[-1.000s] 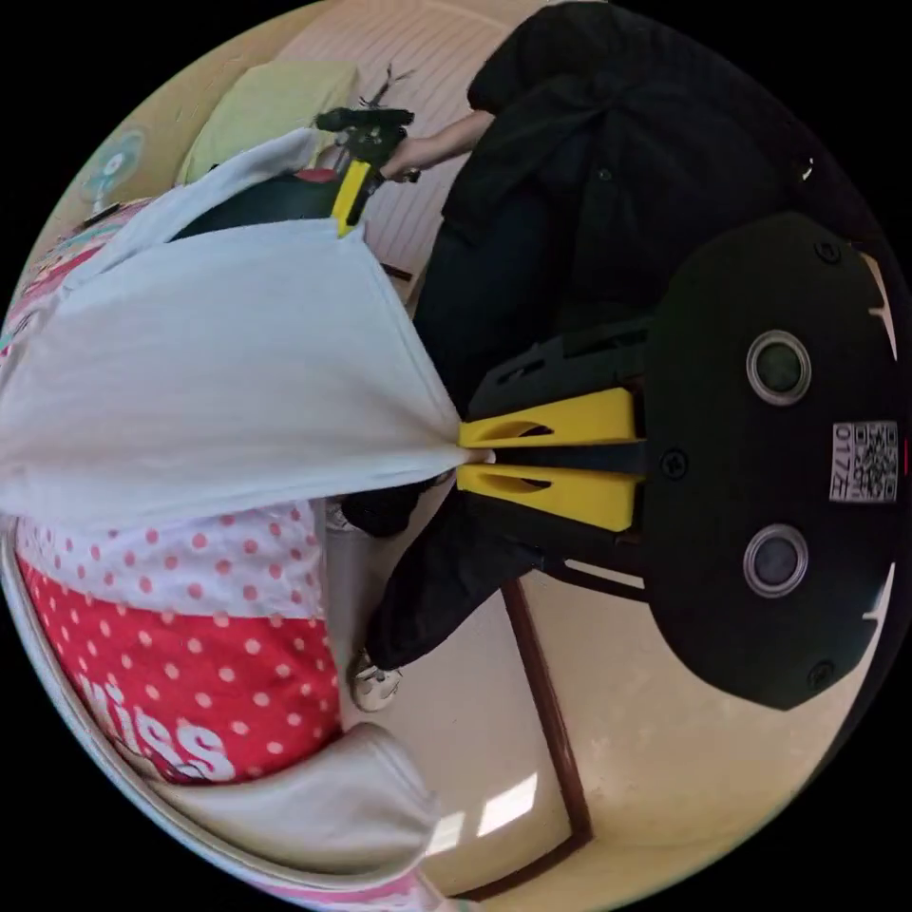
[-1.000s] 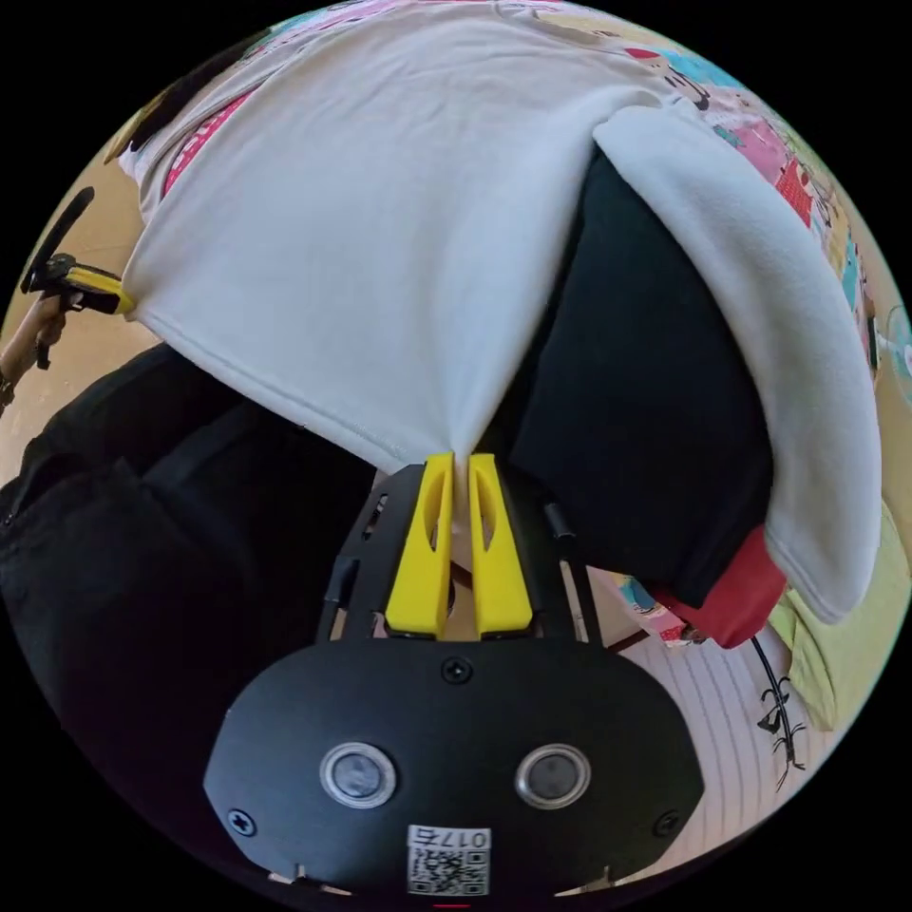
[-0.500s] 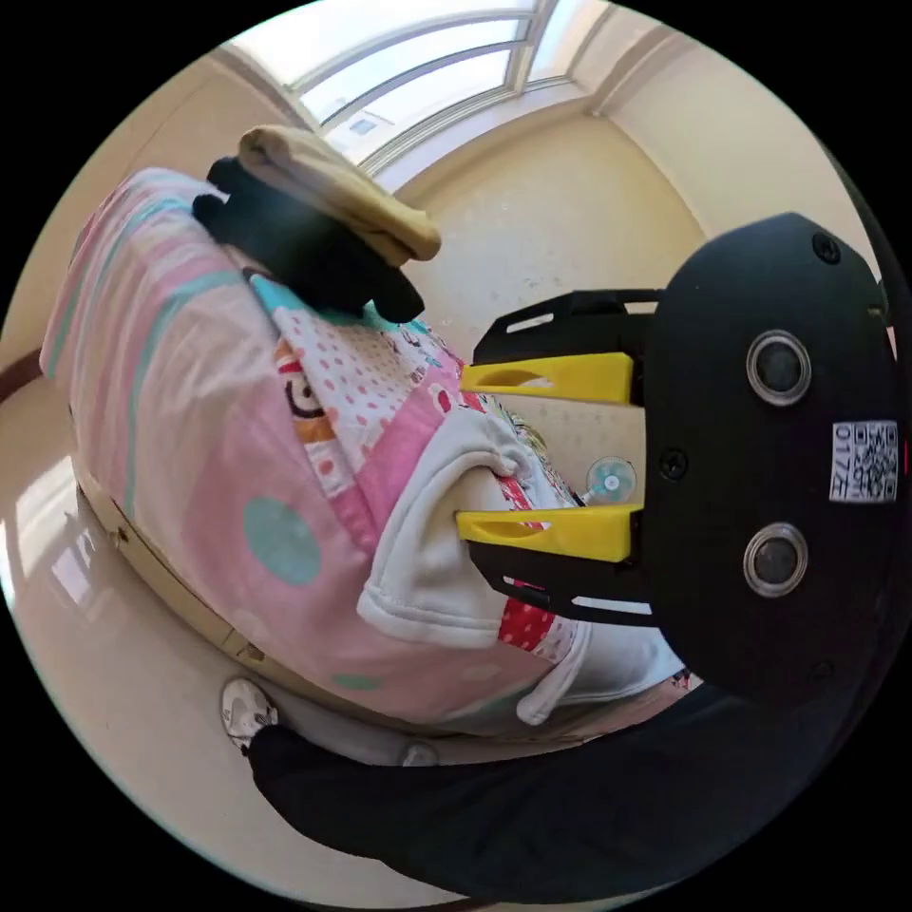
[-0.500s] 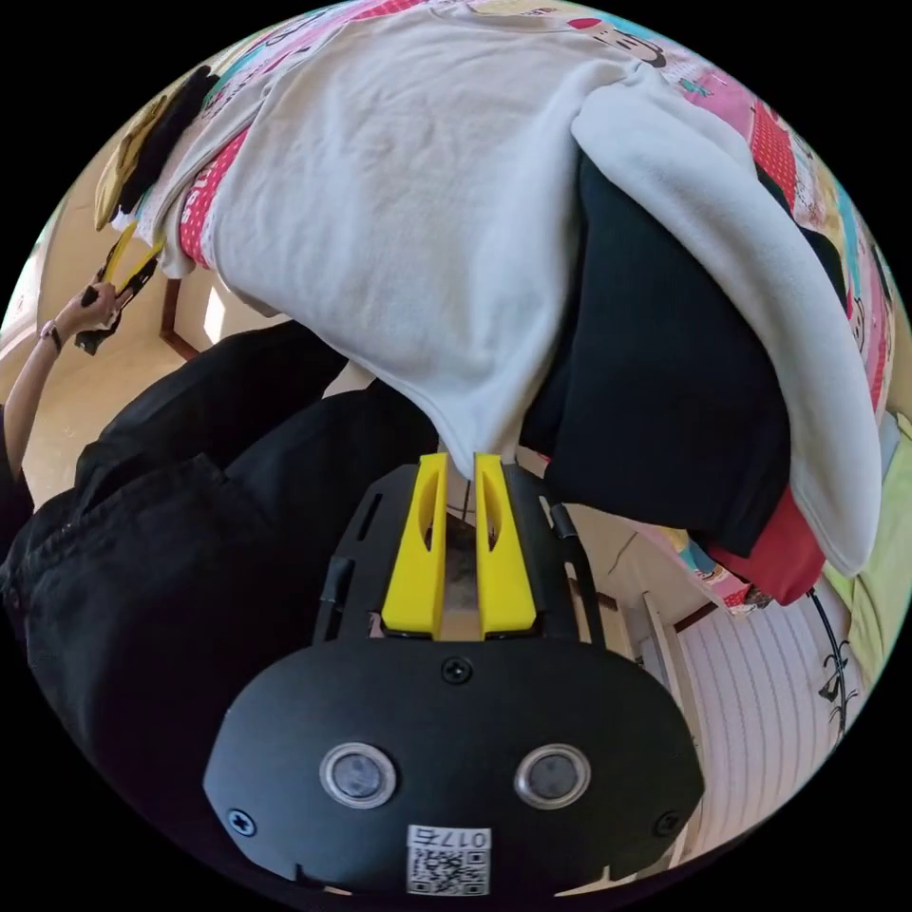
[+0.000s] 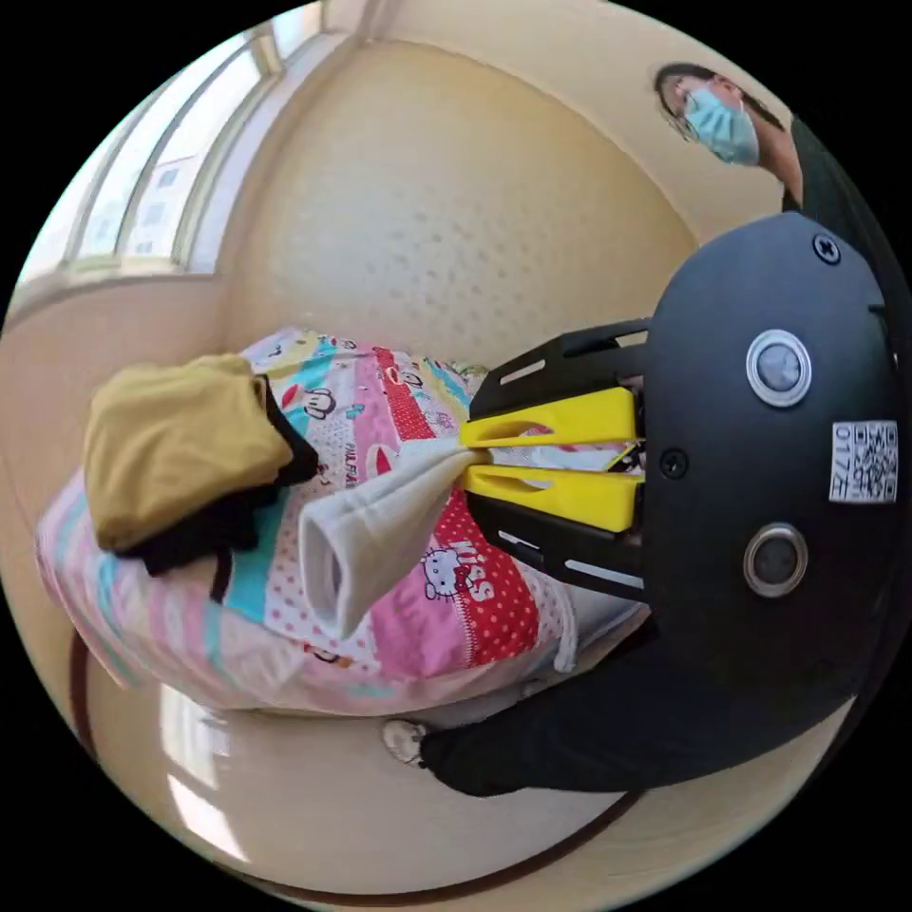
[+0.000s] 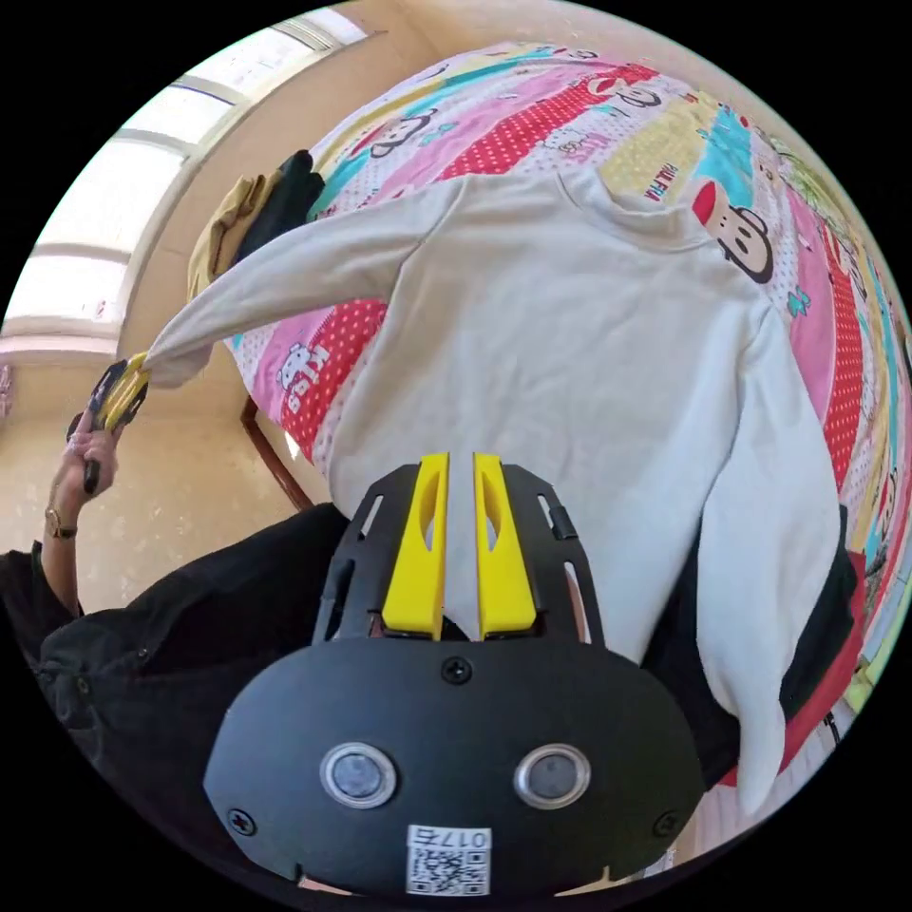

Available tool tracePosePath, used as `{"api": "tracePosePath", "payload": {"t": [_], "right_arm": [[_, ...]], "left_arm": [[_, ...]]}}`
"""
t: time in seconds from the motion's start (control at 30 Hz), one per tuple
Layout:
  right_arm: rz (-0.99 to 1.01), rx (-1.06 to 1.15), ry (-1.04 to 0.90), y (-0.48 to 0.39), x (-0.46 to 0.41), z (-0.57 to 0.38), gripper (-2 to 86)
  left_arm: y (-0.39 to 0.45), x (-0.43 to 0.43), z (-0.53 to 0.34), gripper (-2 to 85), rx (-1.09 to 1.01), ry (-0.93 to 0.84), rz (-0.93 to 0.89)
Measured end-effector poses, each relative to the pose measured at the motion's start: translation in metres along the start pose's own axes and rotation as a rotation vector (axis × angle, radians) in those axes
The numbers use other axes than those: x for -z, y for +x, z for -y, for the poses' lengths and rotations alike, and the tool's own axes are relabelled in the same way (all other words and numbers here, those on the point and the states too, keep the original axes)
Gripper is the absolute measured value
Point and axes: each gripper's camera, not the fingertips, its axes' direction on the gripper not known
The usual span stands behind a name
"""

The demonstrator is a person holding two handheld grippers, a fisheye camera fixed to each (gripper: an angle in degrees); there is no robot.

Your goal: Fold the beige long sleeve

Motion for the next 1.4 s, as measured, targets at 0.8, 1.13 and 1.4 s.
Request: {"api": "tracePosePath", "payload": {"t": [0.8, 1.13, 1.4], "right_arm": [[0.503, -0.610, 0.160, 0.180, 0.035, -0.206, 3.5], [0.413, -0.114, 0.210, 0.142, 0.064, 0.004, 8.4], [0.226, 0.270, -0.324, 0.029, -0.077, 0.186, 10.6]], "left_arm": [[0.203, -0.472, -0.313, 6.5, -1.381, -0.604, 0.309], [0.071, -0.447, -0.187, 13.3, -0.888, -0.478, 0.567], [0.023, -0.522, -0.152, 12.0, -0.987, -0.652, 0.571]]}}
